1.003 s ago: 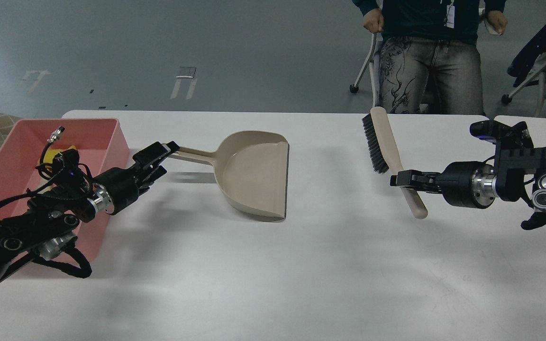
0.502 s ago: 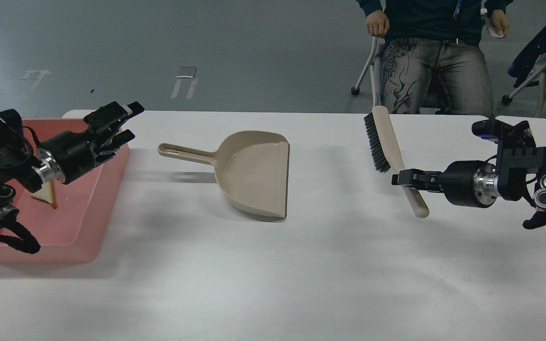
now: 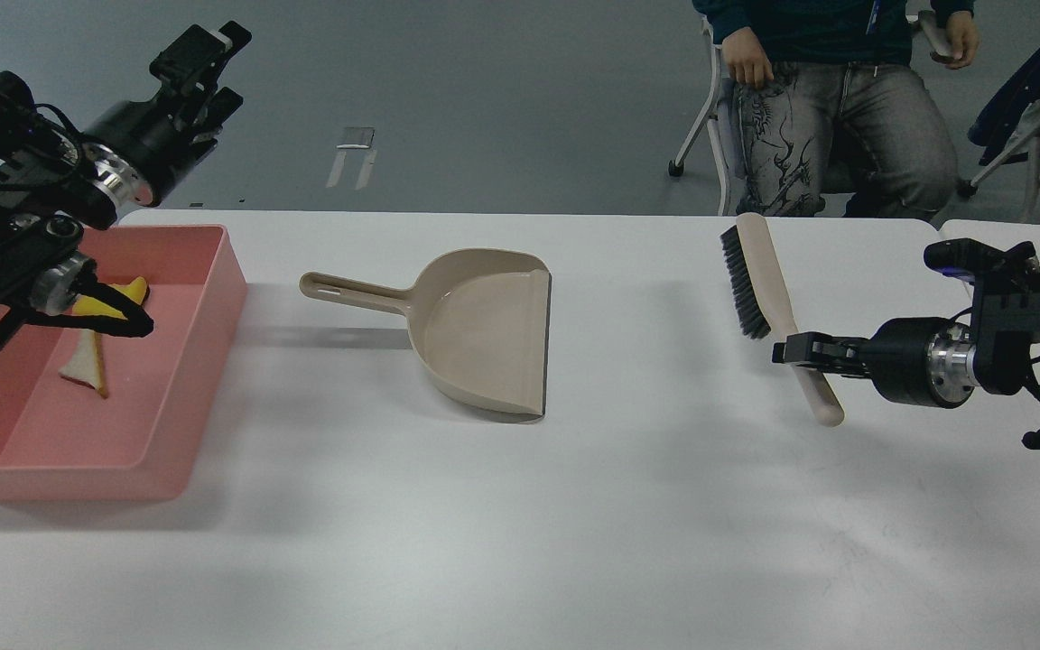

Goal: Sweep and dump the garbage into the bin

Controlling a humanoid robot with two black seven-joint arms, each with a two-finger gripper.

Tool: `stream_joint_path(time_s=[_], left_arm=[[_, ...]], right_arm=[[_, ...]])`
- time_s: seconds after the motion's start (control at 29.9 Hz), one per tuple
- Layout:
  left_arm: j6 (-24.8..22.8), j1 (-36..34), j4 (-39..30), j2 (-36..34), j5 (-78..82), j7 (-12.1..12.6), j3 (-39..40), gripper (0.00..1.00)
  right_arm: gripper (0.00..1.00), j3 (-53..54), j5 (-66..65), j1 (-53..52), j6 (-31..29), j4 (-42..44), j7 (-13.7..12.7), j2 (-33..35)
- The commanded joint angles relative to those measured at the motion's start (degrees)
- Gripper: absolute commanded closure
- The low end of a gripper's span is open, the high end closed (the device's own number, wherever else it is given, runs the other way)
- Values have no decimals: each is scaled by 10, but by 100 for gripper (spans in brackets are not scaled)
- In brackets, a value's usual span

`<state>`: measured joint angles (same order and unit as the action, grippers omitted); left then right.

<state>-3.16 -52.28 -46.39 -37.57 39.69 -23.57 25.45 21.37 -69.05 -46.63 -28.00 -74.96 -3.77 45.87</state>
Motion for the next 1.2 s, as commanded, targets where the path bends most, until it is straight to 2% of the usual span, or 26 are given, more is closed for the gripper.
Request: stream_joint_path(time_s=[0.0,0.13,0.94,1.0,1.04,1.07,1.1,1.17], left_arm=[[-3,-13,47,40,3,0,-2,4],[-2,-12,53,61,3,-1,-3,4],[2,-7,60,82,3,0,-5,4],[2,-7,60,82,3,0,-5,4],[2,-7,60,82,3,0,-5,4],[2,-8,60,82,3,0,-5,4],[2,-8,60,82,4,0,-5,4],[2,-9,60,82,4,0,-5,4]], right_arm=[[100,1,1,18,0,-2,1,14],[100,1,1,30,0,-5,1,20],[100,-9,1,47,0,0,-5,15],[89,-9,1,46,0,0,-5,15],[89,-9,1,46,0,0,-5,15],[84,-9,1,46,0,0,-5,16],[76,-9,1,47,0,0,-6,18],[70,-9,1,47,0,-2,-6,19]])
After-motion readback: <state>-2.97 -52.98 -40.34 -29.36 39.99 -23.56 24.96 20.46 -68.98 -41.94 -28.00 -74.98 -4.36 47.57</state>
